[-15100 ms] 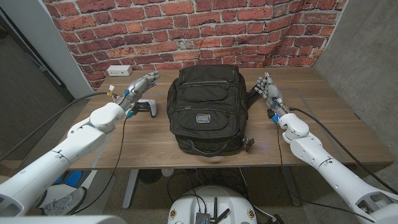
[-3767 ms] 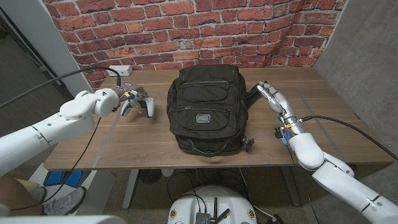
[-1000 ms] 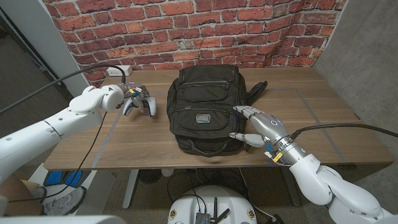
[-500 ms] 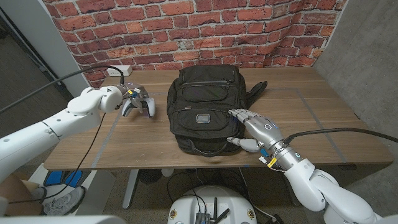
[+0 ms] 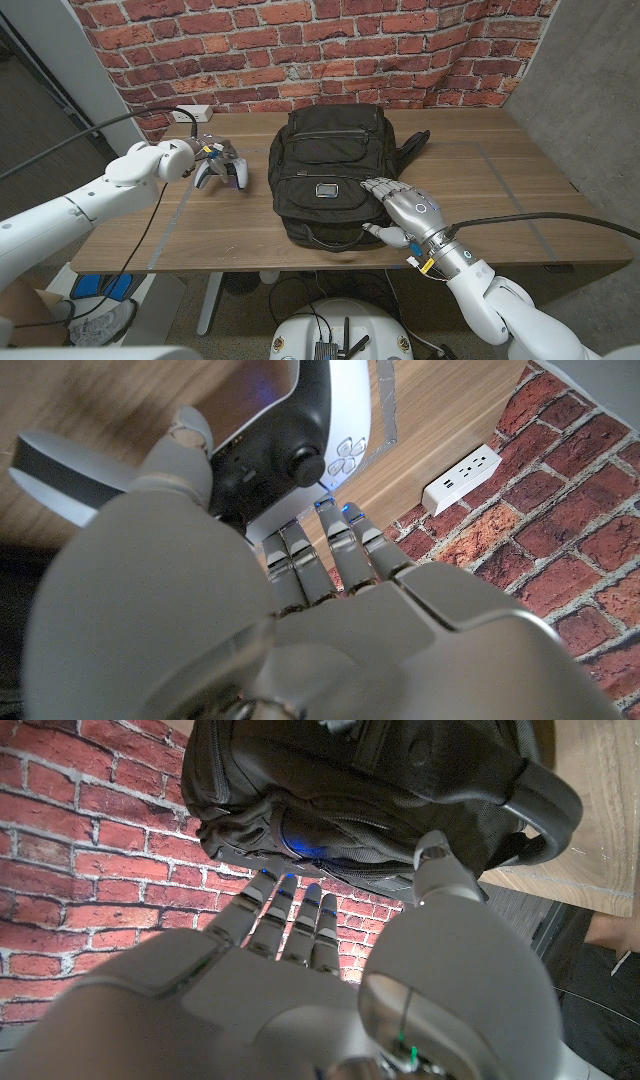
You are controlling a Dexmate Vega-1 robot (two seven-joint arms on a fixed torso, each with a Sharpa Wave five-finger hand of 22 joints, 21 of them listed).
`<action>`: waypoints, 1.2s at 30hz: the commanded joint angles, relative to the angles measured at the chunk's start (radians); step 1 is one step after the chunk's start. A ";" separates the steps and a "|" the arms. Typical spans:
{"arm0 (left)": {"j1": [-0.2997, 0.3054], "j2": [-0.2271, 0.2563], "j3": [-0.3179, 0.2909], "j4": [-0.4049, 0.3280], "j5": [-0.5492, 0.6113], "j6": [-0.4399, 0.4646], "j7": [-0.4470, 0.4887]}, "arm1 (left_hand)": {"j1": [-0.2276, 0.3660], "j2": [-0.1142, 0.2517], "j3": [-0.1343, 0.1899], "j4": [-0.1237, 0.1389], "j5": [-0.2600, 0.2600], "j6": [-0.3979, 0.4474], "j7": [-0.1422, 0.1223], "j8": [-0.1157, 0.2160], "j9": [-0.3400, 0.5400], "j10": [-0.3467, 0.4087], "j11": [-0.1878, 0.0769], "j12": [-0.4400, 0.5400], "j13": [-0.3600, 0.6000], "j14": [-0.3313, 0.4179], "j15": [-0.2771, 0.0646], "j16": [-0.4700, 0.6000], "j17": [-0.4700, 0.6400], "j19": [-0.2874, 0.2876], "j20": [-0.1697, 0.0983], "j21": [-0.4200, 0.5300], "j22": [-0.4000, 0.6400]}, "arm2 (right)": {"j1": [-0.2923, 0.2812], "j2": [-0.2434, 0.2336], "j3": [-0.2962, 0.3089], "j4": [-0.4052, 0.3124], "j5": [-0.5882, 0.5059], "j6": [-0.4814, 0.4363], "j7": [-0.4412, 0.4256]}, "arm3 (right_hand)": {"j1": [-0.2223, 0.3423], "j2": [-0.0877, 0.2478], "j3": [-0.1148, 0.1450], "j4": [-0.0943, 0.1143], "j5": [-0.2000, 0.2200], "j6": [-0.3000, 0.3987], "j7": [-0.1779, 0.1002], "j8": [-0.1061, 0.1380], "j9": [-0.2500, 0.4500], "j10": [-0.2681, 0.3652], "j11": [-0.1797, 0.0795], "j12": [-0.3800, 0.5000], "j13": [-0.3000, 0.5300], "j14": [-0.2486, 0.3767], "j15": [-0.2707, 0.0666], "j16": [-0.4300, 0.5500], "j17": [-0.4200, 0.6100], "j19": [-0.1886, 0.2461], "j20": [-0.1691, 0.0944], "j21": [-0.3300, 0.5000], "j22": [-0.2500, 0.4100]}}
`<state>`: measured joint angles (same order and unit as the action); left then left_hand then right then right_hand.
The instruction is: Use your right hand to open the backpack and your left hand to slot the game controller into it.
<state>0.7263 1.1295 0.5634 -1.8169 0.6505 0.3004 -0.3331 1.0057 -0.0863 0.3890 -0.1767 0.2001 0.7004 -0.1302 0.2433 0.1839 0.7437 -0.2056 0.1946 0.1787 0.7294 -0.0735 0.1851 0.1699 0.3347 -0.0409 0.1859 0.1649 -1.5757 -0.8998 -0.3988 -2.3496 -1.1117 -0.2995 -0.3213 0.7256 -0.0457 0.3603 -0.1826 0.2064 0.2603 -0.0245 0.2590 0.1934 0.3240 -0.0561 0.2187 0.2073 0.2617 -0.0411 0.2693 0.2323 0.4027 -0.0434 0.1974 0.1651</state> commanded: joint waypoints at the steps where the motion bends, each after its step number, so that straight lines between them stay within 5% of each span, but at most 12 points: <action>1: -0.005 -0.003 0.000 0.012 -0.005 -0.007 0.003 | 0.044 0.108 0.001 0.007 0.003 0.062 -0.005 0.002 0.002 0.020 -0.006 0.007 0.005 0.018 -0.164 0.004 0.003 0.016 -0.160 0.009 0.005 | 0.043 0.009 -0.067 0.029 -0.096 -0.042 -0.031 | 0.023 -0.001 0.009 0.004 -0.003 0.033 0.000 0.013 0.002 0.025 -0.009 0.010 0.001 0.024 -0.067 0.015 0.006 0.025 -0.028 0.010 0.004; 36: -0.037 -0.036 0.029 0.034 0.004 0.000 -0.011 | 0.048 0.114 0.002 0.005 0.003 0.073 -0.003 -0.005 0.002 0.031 -0.006 0.005 0.005 0.032 -0.164 0.003 0.003 0.027 -0.161 0.011 0.006 | 0.082 -0.030 -0.071 0.042 -0.067 -0.022 -0.093 | 0.064 0.019 -0.005 0.026 -0.010 0.195 -0.045 0.063 0.002 0.164 -0.035 0.029 0.007 0.135 -0.121 0.079 0.036 0.144 -0.070 0.027 0.008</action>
<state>0.6932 1.0986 0.5861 -1.7890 0.6540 0.3018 -0.3421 1.0057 -0.0864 0.3890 -0.1767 0.1965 0.7175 -0.1265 0.2344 0.1834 0.7558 -0.2037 0.1972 0.1791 0.7471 -0.0731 0.1829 0.1700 0.3510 -0.0391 0.1939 0.1649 -1.4992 -0.9291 -0.4675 -2.3103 -1.1957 -0.3322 -0.3949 0.7873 -0.0365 0.3566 -0.1636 0.1970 0.4380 -0.0690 0.3140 0.1931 0.4739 -0.0911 0.2409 0.2118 0.3821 -0.0437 0.3402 0.2629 0.5344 -0.0497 0.2150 0.1702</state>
